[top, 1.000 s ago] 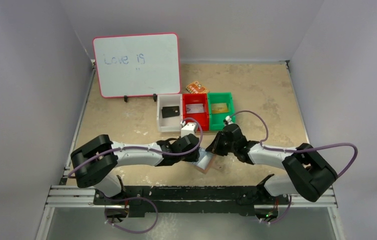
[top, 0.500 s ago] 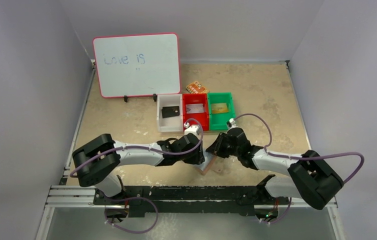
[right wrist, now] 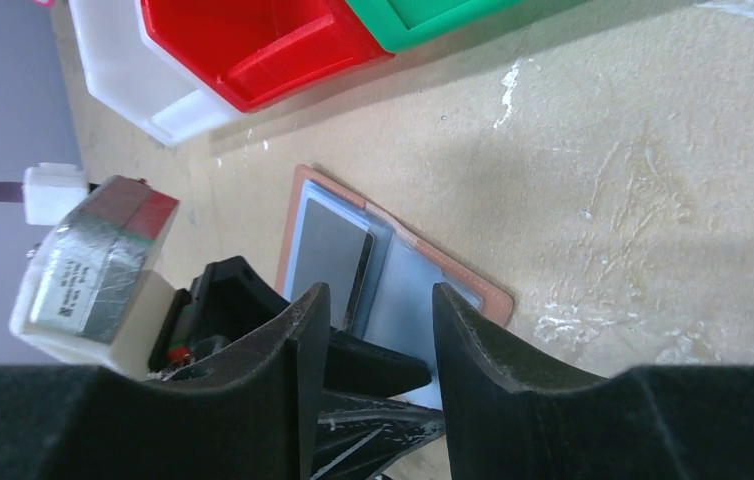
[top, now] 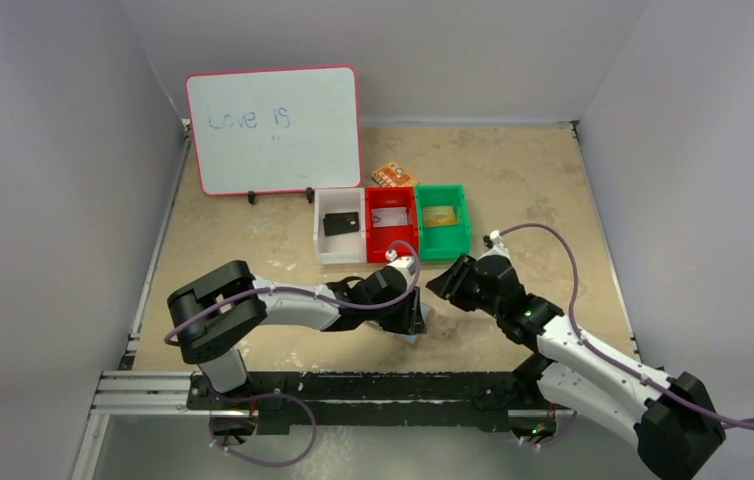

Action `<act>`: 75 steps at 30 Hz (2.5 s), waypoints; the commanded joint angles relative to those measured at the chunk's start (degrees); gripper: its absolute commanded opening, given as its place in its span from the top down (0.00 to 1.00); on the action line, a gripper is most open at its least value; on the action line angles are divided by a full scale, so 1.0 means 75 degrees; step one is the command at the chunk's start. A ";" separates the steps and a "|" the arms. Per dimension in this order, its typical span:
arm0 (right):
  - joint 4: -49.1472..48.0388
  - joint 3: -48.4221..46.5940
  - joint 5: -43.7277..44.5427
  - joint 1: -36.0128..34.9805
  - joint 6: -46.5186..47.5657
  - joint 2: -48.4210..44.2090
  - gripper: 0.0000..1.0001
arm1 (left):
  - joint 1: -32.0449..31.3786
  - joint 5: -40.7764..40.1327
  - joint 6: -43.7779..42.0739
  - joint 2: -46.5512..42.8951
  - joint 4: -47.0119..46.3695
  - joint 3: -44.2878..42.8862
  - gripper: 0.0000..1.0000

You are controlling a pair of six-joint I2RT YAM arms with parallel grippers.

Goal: Take the credit cards out of the card holder

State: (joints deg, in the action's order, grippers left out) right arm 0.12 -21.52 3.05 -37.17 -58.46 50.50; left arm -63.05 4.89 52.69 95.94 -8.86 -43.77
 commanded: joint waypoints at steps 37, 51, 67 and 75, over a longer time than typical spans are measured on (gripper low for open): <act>-0.4327 0.0115 -0.2972 -0.0049 0.0295 0.4330 0.75 | 0.0783 -0.2760 -0.0741 -0.1715 0.2750 -0.0041 0.56; -0.5421 0.0155 -0.3520 -0.0048 0.0026 0.5378 0.75 | 0.0786 -0.1567 -0.1032 -0.0769 0.2176 -0.0083 0.65; -0.5232 0.0135 -0.3357 -0.0057 -0.0139 0.4811 0.75 | 0.0722 -0.1457 -0.0077 -0.1120 0.1537 0.0592 0.85; -0.4592 0.0057 -0.3323 -0.0072 -0.0072 0.4392 0.68 | 0.0530 -0.1875 0.0410 -0.1160 0.1526 0.0692 0.93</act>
State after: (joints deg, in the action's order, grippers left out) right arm -35.51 -20.12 -21.32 -36.38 -58.92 85.56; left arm -56.86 -11.81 51.57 86.35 5.28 -39.75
